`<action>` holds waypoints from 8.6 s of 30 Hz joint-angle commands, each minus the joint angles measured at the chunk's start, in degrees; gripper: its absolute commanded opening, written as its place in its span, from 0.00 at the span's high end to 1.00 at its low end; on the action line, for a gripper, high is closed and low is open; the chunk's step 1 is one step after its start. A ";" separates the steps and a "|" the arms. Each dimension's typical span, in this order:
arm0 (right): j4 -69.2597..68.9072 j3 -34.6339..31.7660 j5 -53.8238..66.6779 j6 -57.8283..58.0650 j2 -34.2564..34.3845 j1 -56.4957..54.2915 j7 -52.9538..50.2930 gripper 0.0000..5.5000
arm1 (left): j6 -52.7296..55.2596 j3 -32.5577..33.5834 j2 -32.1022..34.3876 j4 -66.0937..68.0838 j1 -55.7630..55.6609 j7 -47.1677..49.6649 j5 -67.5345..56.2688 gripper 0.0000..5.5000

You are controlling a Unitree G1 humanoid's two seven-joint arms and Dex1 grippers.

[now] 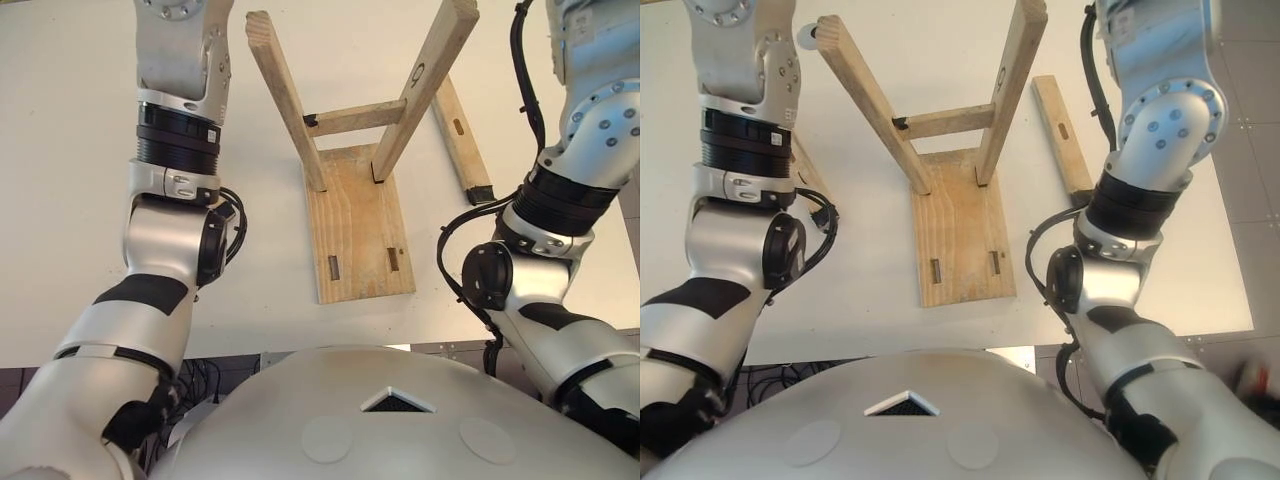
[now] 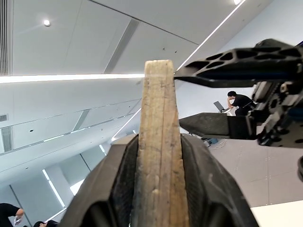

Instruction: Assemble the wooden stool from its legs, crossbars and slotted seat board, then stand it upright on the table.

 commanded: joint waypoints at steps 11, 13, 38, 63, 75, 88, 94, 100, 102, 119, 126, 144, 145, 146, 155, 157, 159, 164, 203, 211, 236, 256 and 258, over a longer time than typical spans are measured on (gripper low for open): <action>-0.02 0.85 3.13 -0.33 2.63 -3.53 0.54 0.86 | -1.47 -1.03 0.09 -0.26 1.69 -3.04 0.81 0.77; -0.07 0.93 3.26 -0.63 2.76 -3.56 0.91 0.92 | -2.09 -1.32 0.26 -0.16 1.62 -3.86 0.78 0.77; 8.29 -3.30 -23.11 -17.57 -6.40 29.14 10.41 0.93 | 16.69 18.92 7.33 13.20 5.28 21.42 -3.47 0.46; 33.42 1.26 -41.32 -34.57 -7.70 26.82 14.65 0.93 | 15.01 19.72 7.31 16.58 4.28 23.90 -2.85 0.46; 45.03 5.61 -46.64 -50.04 -3.01 30.75 13.14 0.93 | 15.22 20.30 7.62 18.28 3.50 23.64 -2.89 0.46; 9.04 12.84 -52.07 -13.06 -16.06 41.90 14.29 0.51 | 16.12 21.66 7.80 15.40 6.98 25.61 -3.51 0.46; 8.61 11.77 -54.68 -7.77 -16.61 41.40 11.63 0.49 | 16.70 21.84 7.81 14.71 7.35 25.96 -3.55 0.46; 8.08 11.97 -54.15 -2.75 -17.62 41.79 12.56 0.62 | 16.81 21.95 7.94 13.53 7.16 26.61 -3.45 0.46; 7.14 10.71 -52.56 -1.07 -17.18 41.28 12.85 0.63 | 17.26 21.58 7.82 11.07 6.74 26.70 -3.57 0.46; 2.98 -10.79 -2.37 22.68 -21.00 1.95 20.44 0.63 | 69.75 15.97 7.20 -15.02 -0.88 -0.59 -42.16 0.46; 5.14 -5.39 5.53 29.90 -23.89 -4.79 30.13 0.63 | 75.55 15.38 3.31 -14.94 -5.35 -4.42 -49.59 0.46; 2.82 -4.06 12.51 31.92 -24.44 -2.82 30.23 0.63 | 74.83 17.64 -1.82 -11.22 -10.96 -1.21 -51.51 0.55; 3.01 -4.00 12.47 31.80 -24.45 -2.91 30.23 0.63 | 74.80 17.72 -1.82 -11.20 -10.95 -1.30 -51.56 0.57; 3.18 -3.93 12.39 31.70 -24.49 -2.97 30.24 0.63 | 74.71 17.85 -1.70 -10.90 -10.94 -1.85 -51.52 0.61; 2.93 -6.29 14.42 32.96 -26.52 -0.40 28.13 0.48 | 73.71 19.03 -1.44 -16.36 -8.82 -0.69 -52.13 0.63; 3.37 -10.19 18.37 35.14 -30.03 3.03 29.36 0.41 | 75.35 20.08 -0.45 -20.45 -6.98 1.34 -54.20 0.63; 5.49 -15.17 22.29 36.84 -34.08 6.75 30.92 0.34 | 77.24 21.49 1.92 -24.00 -4.89 3.21 -56.32 0.63; 12.32 -22.39 20.44 34.19 -39.31 13.41 33.07 0.33 | 82.43 23.66 12.82 -36.17 6.14 3.39 -60.25 0.63; 21.79 -15.41 4.52 33.34 -41.38 12.97 40.04 0.33 | 45.84 0.34 25.71 -52.70 60.70 -15.55 -26.72 0.63; 20.41 -16.65 4.64 33.24 -40.89 14.30 39.30 0.33 | 46.70 0.24 27.04 -53.64 59.00 -16.13 -27.56 0.63; 18.83 -16.11 4.34 31.91 -39.40 16.42 38.72 0.33 | 20.97 -15.23 28.27 -25.95 58.88 -12.73 0.88 0.63; -9.44 -24.99 18.88 22.34 -19.59 41.51 19.07 0.33 | 34.10 -22.90 31.23 5.10 27.06 -30.61 1.86 0.63; -9.49 -24.56 19.13 21.74 -19.79 41.73 18.66 0.33 | 37.67 -24.00 31.00 4.31 25.22 -30.64 2.02 0.63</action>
